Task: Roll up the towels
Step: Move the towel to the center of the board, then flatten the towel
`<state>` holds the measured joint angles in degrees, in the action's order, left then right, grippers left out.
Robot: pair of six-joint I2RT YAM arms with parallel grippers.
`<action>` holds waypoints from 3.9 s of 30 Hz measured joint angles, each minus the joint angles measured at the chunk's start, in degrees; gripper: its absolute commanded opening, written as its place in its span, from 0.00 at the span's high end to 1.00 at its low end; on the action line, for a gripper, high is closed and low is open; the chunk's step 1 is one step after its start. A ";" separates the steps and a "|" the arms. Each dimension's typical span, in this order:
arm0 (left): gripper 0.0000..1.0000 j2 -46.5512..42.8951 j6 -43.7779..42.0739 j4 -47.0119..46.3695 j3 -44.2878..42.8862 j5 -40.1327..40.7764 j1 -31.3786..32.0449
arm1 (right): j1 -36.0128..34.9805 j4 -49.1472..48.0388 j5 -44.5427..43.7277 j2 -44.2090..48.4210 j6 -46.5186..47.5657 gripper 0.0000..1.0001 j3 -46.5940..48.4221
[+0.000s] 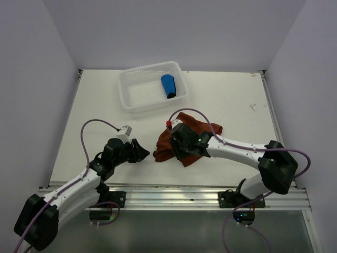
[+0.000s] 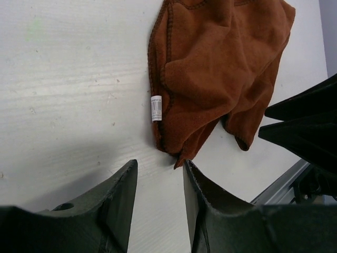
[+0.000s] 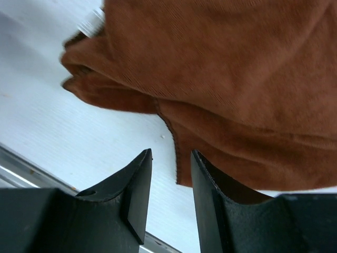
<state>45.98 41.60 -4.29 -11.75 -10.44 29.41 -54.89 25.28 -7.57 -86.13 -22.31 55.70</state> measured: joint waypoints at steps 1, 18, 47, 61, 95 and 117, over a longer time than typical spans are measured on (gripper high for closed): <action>0.57 0.66 0.00 -0.24 0.13 0.00 0.00 | -0.17 -0.26 -0.83 0.81 -0.02 0.58 -1.51; 0.57 5.40 0.83 -5.16 1.25 -1.38 0.04 | -5.86 -2.84 -9.11 0.90 -3.80 1.00 -12.09; 0.50 -2.45 -6.29 6.97 -16.24 3.41 0.04 | -5.86 23.67 -21.49 25.22 7.50 1.00 29.42; 0.51 -0.98 -5.14 4.87 -9.29 0.55 0.04 | 24.55 25.75 -22.99 28.41 2.25 0.83 2.54; 0.50 -1.44 -4.13 2.23 -3.50 0.83 0.04 | 7.72 3.78 -0.96 3.61 3.82 0.59 -7.45; 0.49 -0.94 -4.22 2.25 -2.47 0.83 0.04 | 9.22 15.58 -18.58 13.81 3.06 1.00 4.09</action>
<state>45.04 37.39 -2.04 -14.22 -9.61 29.45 -45.67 40.86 -26.15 -72.31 -19.25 59.79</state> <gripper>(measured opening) 0.504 0.018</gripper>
